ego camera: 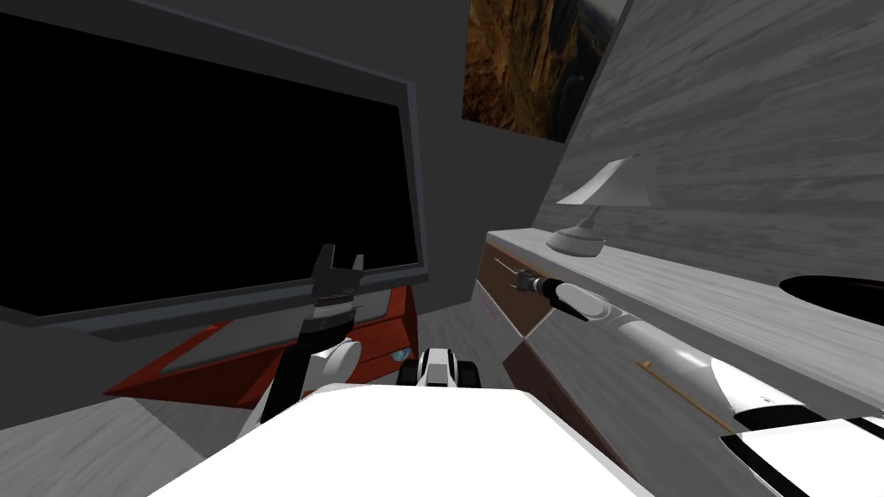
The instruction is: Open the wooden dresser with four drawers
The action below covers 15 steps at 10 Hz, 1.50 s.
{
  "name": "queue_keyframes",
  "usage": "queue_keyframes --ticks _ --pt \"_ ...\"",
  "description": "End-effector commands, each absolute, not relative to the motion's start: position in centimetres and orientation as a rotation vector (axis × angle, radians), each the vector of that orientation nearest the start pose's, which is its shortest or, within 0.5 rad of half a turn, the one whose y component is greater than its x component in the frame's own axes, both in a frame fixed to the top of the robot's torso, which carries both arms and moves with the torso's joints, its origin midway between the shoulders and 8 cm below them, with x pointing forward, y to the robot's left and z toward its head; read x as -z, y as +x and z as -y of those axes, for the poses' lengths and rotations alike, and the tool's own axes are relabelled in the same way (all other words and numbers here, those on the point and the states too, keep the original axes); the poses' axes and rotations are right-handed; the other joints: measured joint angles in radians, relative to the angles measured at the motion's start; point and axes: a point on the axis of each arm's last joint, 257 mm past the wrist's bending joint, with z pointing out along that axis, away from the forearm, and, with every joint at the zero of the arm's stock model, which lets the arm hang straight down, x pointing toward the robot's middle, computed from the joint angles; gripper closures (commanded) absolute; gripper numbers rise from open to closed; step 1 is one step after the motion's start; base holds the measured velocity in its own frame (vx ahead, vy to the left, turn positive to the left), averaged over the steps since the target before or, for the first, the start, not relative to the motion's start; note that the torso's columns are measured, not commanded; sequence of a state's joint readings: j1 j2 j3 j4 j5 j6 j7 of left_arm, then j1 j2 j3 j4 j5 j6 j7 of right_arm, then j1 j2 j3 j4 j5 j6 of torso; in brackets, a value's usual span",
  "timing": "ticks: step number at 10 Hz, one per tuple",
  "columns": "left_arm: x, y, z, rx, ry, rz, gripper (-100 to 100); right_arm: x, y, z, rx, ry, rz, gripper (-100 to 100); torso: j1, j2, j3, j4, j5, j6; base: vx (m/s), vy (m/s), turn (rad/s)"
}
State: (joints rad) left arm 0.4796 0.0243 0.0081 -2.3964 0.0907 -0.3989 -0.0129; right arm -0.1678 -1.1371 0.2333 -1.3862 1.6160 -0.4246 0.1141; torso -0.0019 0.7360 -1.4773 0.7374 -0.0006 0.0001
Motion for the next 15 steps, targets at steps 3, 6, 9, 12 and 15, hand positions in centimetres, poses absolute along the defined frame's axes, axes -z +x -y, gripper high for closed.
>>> queue_keyframes --ticks 3,6,9,12,15 --pt "-6.4 33.6 -28.3 1.363 -0.66 -0.561 0 20.3 53.6 47.6 0.702 -1.439 -1.64 100 0.001 0.004 0.003 0.001 0.0 0.0 0.008 0.007 0.0" --pt "-6.4 33.6 -28.3 1.363 -0.661 -0.56 0 19.9 53.7 47.6 0.701 -1.441 -1.639 100 0.004 0.001 0.001 -0.003 -0.001 0.001 -0.035 0.145 -0.002" --pt "-6.4 33.6 -28.3 1.363 -0.661 -0.56 0 19.2 54.0 47.5 0.71 -1.433 -1.629 100 0.001 0.003 0.001 -0.001 -0.001 0.003 -0.053 0.184 -0.001" --pt "-6.4 33.6 -28.3 1.363 -0.661 -0.56 0 19.7 53.7 47.4 0.7 -1.442 -1.636 100 0.002 0.002 0.001 -0.001 -0.001 0.0 -0.031 0.148 -0.008" --pt "-6.4 33.6 -28.3 1.363 -0.661 -0.56 0 19.1 53.9 47.4 0.709 -1.438 -1.628 100 0.001 0.002 0.001 -0.002 -0.001 0.001 -0.05 0.161 -0.004"
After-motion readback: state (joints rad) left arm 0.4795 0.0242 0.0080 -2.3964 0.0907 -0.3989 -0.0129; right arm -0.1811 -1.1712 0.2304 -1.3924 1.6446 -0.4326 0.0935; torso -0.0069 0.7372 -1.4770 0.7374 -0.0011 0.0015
